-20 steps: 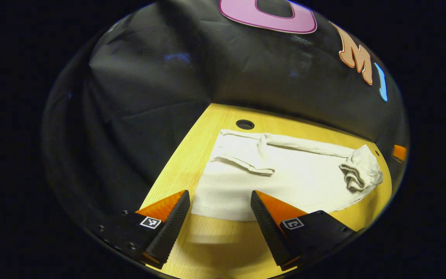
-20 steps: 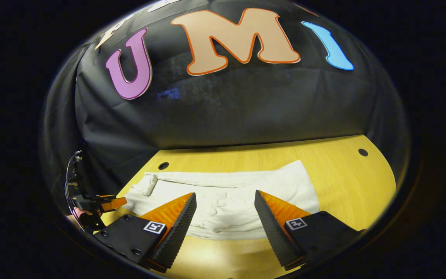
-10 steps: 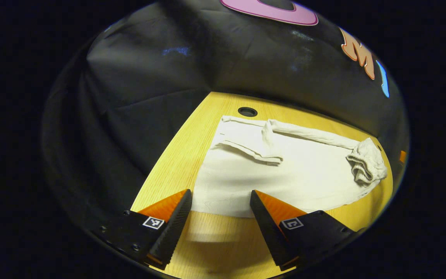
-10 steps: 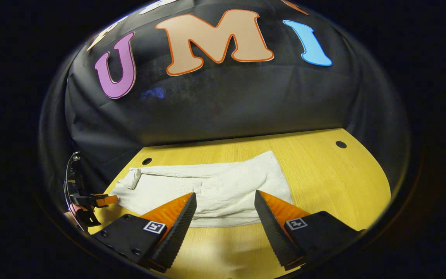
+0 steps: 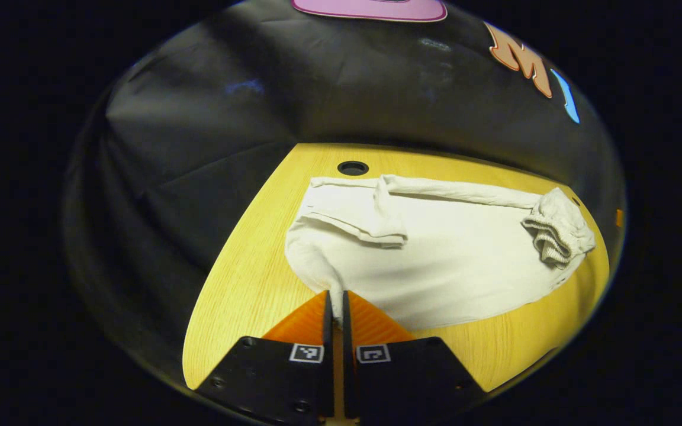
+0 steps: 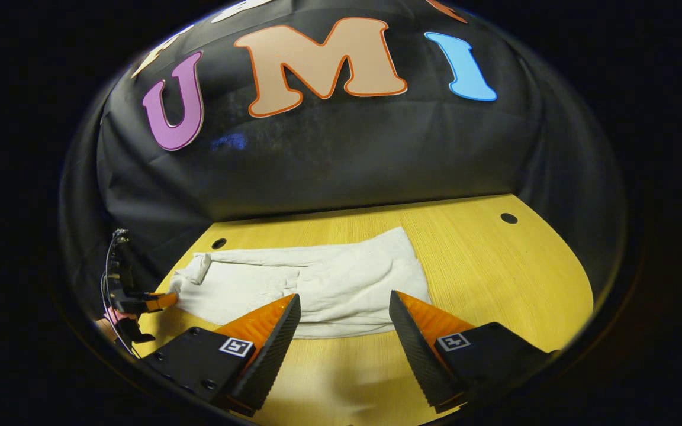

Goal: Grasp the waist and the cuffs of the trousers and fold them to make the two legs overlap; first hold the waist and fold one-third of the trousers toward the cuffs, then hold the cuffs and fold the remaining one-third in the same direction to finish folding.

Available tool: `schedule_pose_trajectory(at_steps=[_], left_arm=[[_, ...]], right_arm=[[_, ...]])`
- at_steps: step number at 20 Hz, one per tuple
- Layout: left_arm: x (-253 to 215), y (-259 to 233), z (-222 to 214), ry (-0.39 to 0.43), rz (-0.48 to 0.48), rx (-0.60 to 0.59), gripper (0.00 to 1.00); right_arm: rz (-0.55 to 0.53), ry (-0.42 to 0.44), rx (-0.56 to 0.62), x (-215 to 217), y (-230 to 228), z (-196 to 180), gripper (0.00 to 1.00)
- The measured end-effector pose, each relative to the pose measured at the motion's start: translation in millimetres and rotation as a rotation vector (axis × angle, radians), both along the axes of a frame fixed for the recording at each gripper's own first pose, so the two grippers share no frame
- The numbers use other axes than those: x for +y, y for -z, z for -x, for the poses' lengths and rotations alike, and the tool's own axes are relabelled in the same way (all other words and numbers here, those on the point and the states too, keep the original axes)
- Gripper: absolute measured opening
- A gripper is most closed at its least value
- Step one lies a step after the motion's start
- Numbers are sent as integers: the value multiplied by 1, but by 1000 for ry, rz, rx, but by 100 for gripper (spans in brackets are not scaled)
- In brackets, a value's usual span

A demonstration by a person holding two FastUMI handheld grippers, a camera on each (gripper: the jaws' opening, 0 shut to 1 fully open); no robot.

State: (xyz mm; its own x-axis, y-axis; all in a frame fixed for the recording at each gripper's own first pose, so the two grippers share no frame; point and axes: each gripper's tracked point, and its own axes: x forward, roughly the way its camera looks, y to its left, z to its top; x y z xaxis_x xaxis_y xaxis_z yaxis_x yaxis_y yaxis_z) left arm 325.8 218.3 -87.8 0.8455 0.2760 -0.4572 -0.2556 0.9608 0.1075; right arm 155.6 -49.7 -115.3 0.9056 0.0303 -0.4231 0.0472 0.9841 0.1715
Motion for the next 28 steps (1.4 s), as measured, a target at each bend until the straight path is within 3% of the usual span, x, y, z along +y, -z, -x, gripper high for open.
schedule_pose_trajectory(at_steps=[2, 3, 4, 7, 10, 11, 12, 13, 14, 19, 20, 28], left_arm=[[1, -1, -3, -22, 13, -31, 0], [1, -2, -2, -31, 18, -40, 0], [1, -3, -2, -37, 21, -50, 0], [-2, -14, -4, -41, 15, -79, 0], [-22, -40, -9, -7, 56, -157, 0], [-31, -48, -12, 3, 77, -178, 0], [-39, -54, -13, 10, 94, -192, 0], [-48, -63, -15, 21, 107, -207, 0], [-58, -70, -18, 32, 118, -219, 0], [-135, -107, -36, 130, 142, -262, 0], [-150, -113, -41, 149, 132, -264, 0], [-281, -166, -64, 290, 61, -323, 0]], right_arm=[[23, 7, 4, -4, 3, 4, 92], [22, 9, 8, -4, 4, 6, 97], [20, 13, 8, -5, 4, 7, 92], [25, 26, 8, -13, 4, 9, 96], [28, 38, -3, -22, -3, 11, 92], [28, 46, -7, -26, -4, 11, 96], [25, 53, -13, -31, -6, 11, 92], [21, 56, -17, -35, -8, 11, 97], [18, 61, -22, -40, -11, 12, 92], [6, 58, -20, -65, -14, 14, 92], [9, 54, -19, -71, -15, 14, 97], [4, 7, -16, -115, -15, 15, 97]])
